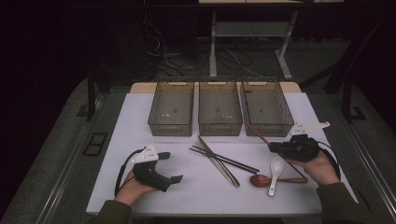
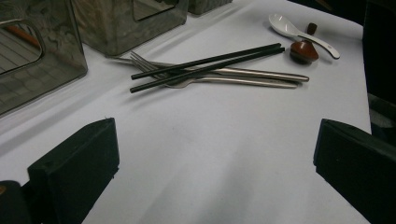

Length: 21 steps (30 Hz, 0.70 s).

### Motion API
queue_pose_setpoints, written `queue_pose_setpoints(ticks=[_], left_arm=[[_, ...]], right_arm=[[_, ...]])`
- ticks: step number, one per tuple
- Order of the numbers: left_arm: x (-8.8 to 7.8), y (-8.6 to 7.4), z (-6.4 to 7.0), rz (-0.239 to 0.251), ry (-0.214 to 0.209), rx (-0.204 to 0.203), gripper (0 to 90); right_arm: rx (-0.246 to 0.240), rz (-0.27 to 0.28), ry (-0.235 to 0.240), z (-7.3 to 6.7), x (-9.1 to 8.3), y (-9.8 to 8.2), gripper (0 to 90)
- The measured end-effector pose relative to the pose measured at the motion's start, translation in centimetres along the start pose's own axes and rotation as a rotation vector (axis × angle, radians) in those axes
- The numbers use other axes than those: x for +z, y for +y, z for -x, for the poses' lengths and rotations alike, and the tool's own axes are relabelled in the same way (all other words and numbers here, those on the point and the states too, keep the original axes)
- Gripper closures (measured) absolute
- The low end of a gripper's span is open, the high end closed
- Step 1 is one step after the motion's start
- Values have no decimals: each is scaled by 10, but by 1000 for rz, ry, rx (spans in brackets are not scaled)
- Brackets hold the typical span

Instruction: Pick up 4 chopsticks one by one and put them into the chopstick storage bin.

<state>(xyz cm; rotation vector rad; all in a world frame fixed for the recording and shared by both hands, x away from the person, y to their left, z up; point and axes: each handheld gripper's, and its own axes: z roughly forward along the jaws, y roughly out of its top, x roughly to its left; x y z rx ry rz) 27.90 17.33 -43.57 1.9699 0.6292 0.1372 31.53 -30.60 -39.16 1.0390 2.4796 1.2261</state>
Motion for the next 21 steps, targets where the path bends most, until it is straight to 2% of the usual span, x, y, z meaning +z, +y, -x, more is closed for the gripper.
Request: queue_pose_setpoints(ticks=[21], left_arm=[[1,1,0,4,-5,10,0]], right_arm=[[-35,41,30,-4,32,40,827]])
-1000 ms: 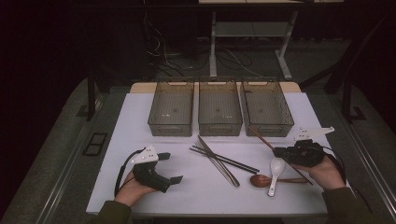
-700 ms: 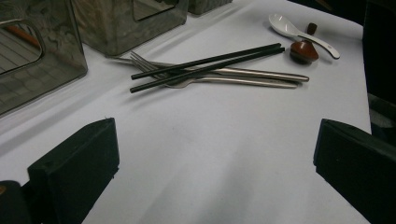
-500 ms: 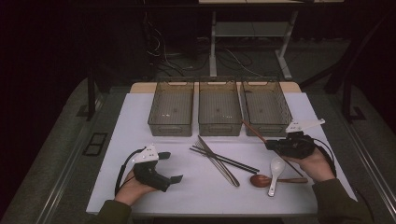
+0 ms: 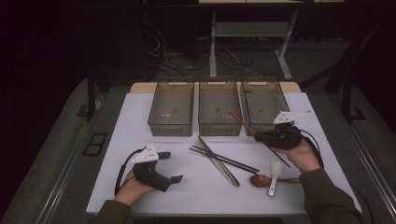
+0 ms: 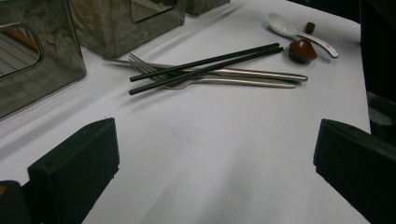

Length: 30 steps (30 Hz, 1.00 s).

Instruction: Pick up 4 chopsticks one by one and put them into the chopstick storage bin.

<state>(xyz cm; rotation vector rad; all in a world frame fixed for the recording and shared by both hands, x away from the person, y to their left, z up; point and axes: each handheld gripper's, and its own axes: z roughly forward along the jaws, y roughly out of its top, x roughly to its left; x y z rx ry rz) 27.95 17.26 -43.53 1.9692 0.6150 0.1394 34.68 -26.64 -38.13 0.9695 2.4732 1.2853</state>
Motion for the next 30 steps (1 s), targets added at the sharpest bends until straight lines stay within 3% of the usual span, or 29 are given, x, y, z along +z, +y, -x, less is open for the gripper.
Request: queue_pose_setpoints(ticks=[24,30], left_arm=[[-1,0,0,4,-2,0,0],[-2,0,0,11,-1,-1,0]], right_arm=[[-29,38,58,-11,39,41,837],[-40,41,51,-14,51,55,837]])
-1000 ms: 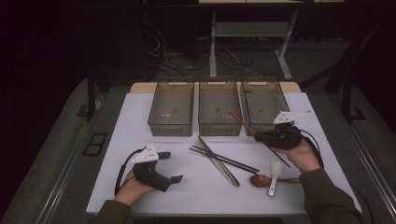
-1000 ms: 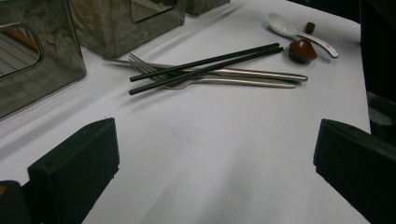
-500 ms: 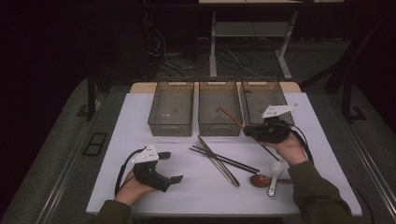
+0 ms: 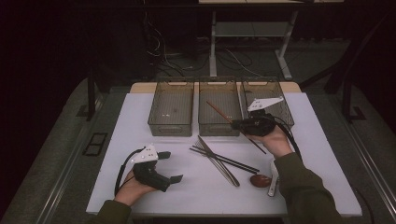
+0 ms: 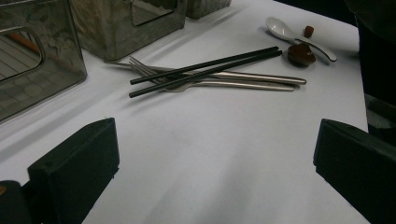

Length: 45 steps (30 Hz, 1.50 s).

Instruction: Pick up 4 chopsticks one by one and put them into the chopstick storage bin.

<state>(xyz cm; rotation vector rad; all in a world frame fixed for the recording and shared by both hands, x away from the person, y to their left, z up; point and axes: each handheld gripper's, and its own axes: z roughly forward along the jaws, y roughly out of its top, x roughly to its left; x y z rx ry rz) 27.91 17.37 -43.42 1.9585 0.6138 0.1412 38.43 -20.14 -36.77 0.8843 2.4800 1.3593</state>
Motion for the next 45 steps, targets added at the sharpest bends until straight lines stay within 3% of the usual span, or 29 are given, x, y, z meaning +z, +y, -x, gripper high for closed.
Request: queue_pose_setpoints(ticks=[20,29,45], left_arm=[[0,0,0,4,-5,-3,0],[-1,0,0,2,-6,0,0],[-1,0,1,15,-15,-5,0]], right_arm=[[5,1,-1,-3,41,59,837],[-1,29,0,-7,57,88,836],[5,76,-9,-19,109,129,836]])
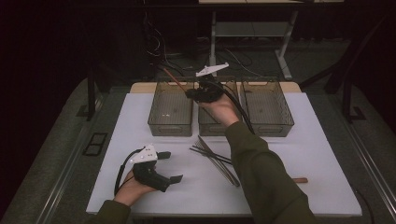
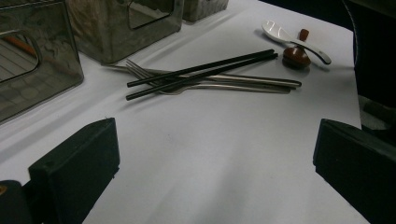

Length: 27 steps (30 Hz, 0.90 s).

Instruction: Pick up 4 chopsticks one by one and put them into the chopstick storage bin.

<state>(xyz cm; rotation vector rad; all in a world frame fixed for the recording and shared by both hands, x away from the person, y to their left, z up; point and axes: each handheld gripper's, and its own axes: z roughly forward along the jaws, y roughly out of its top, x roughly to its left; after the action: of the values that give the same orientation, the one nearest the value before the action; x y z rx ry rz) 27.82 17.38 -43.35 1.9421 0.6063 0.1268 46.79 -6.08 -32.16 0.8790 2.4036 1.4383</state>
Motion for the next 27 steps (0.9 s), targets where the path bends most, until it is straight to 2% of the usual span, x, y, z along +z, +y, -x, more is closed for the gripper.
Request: queue_pose_setpoints(ticks=[11,21,27], left_arm=[[-2,0,-1,2,-5,3,0],[-3,0,-1,10,-5,1,0],[-3,1,-1,10,-9,2,0]], right_arm=[[3,7,-9,-9,44,13,836],[1,28,7,-21,76,26,836],[8,7,6,-21,93,24,835]])
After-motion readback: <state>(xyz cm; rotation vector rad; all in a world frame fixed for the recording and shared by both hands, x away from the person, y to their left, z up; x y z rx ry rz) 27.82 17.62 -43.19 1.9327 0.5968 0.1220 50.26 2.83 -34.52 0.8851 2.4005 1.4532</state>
